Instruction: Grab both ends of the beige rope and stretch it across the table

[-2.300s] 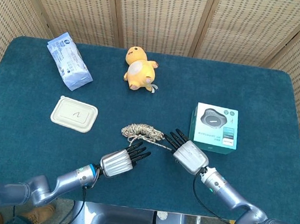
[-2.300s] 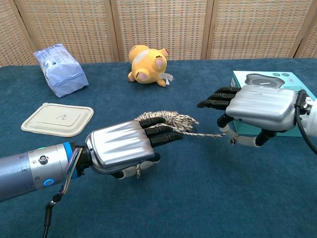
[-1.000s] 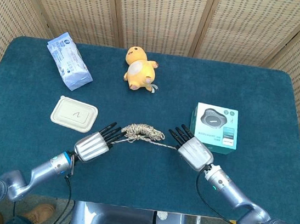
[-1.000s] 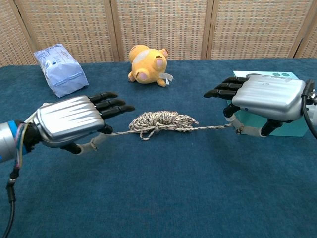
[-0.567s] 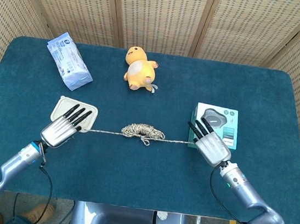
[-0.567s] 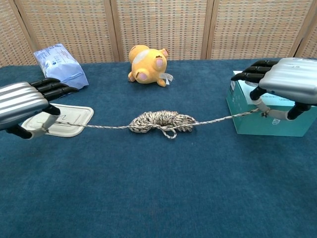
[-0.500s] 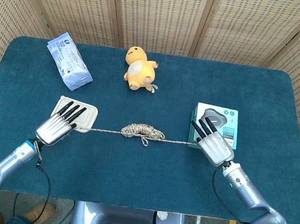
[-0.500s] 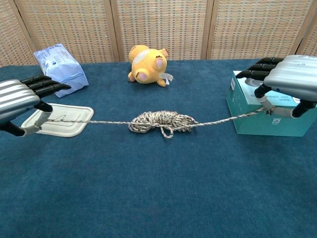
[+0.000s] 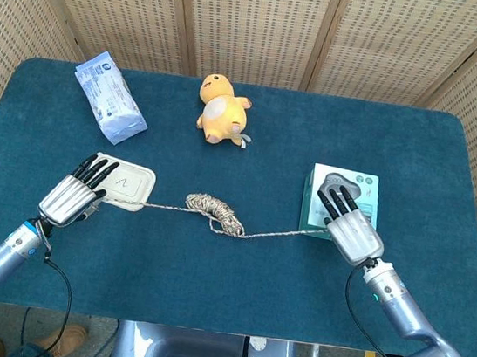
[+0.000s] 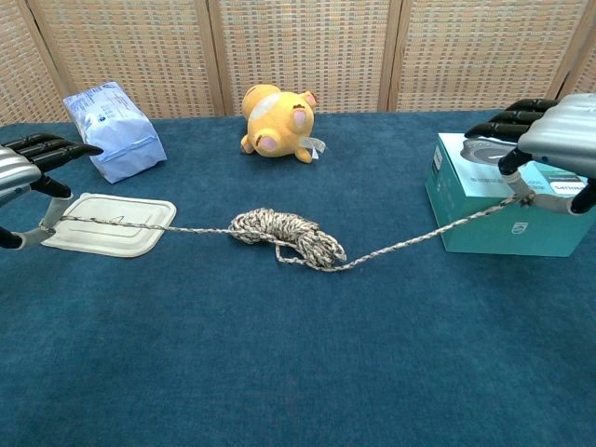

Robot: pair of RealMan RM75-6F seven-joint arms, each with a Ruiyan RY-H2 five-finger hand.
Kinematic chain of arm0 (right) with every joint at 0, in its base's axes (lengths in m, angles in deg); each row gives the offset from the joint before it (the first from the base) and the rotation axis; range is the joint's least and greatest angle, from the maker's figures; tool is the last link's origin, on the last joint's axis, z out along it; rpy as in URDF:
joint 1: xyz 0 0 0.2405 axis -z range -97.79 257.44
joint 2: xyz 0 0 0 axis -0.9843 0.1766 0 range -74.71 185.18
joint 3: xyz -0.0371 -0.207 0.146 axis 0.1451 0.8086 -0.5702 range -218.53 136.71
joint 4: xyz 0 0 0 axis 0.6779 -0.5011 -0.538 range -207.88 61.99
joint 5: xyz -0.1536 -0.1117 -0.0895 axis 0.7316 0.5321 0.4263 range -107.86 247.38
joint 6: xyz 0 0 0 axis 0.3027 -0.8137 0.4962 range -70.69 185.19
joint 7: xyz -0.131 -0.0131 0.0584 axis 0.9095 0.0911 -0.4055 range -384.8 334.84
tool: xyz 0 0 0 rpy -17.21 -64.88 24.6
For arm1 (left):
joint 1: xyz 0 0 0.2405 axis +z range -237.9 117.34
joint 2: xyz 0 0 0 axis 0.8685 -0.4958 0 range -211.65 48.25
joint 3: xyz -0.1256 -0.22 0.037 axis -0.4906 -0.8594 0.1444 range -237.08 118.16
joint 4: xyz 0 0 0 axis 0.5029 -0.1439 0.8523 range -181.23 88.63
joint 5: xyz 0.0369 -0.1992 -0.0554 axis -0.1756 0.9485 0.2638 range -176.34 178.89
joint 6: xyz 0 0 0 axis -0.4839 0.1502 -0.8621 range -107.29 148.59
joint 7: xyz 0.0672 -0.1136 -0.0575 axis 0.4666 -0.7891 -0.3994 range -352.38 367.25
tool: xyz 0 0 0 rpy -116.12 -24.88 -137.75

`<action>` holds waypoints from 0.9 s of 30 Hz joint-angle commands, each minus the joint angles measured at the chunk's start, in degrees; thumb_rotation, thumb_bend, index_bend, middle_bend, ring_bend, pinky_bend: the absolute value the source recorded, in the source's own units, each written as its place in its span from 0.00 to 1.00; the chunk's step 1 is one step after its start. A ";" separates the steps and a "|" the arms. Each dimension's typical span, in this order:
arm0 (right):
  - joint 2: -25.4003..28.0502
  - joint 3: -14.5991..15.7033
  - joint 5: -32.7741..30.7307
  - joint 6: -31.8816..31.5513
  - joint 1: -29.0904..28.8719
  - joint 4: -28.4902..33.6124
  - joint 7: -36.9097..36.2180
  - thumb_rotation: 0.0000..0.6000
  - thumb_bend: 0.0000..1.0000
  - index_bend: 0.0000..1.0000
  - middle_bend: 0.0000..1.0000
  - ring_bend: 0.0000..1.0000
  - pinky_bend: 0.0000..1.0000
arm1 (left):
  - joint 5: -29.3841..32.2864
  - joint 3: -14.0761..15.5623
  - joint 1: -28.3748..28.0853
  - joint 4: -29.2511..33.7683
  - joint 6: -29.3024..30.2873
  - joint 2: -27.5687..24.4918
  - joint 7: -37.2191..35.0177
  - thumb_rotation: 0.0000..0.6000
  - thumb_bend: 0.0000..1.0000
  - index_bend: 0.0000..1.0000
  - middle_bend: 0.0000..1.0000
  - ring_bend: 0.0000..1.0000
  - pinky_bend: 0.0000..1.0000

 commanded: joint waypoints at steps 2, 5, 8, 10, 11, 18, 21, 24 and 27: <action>0.17 -0.98 -2.22 -1.33 1.11 1.83 1.11 1.00 0.07 0.08 0.00 0.00 0.00 | 0.35 -0.07 0.18 2.93 -0.41 -1.81 -2.77 1.00 0.00 0.02 0.00 0.00 0.00; 0.81 -1.59 -2.99 -3.00 2.08 3.94 0.51 1.00 0.00 0.00 0.00 0.00 0.00 | 1.16 -0.89 0.57 5.93 0.42 -3.67 -4.78 1.00 0.00 0.00 0.00 0.00 0.00; 2.21 -2.00 -2.27 -6.62 3.85 6.80 -1.61 1.00 0.00 0.00 0.00 0.00 0.00 | 2.96 -2.59 1.70 11.02 2.35 -6.89 -6.71 1.00 0.00 0.00 0.00 0.00 0.00; 4.38 -2.54 -0.21 -12.26 6.25 9.54 -4.70 1.00 0.00 0.00 0.00 0.00 0.00 | 6.24 -4.84 3.91 17.40 4.78 -11.40 -7.85 1.00 0.00 0.00 0.00 0.00 0.00; 5.24 -2.52 0.63 -14.07 7.15 10.39 -6.02 1.00 0.00 0.00 0.00 0.00 0.00 | 7.33 -5.28 4.76 20.60 5.17 -13.42 -7.43 1.00 0.00 0.00 0.00 0.00 0.00; 8.32 -1.16 3.24 -22.26 13.28 14.35 -13.93 1.00 0.00 0.00 0.00 0.00 0.00 | 13.58 -5.62 11.96 39.62 8.62 -24.31 -0.07 1.00 0.00 0.00 0.00 0.00 0.00; 7.71 0.32 3.95 -25.40 16.54 14.20 -16.32 1.00 0.00 0.00 0.00 0.00 0.00 | 14.25 -4.30 15.54 43.30 10.89 -25.92 1.66 1.00 0.00 0.00 0.00 0.00 0.00; 6.49 1.21 4.55 -27.77 18.86 12.86 -17.74 1.00 0.00 0.00 0.00 0.00 0.00 | 14.40 -3.25 17.96 44.75 12.18 -26.31 2.74 1.00 0.00 0.00 0.00 0.00 0.00; 5.07 2.25 5.04 -30.31 21.64 10.72 -19.60 1.00 0.00 0.00 0.00 0.00 0.00 | 14.73 -2.79 20.58 45.75 14.21 -25.81 4.41 1.00 0.00 0.00 0.00 0.00 0.00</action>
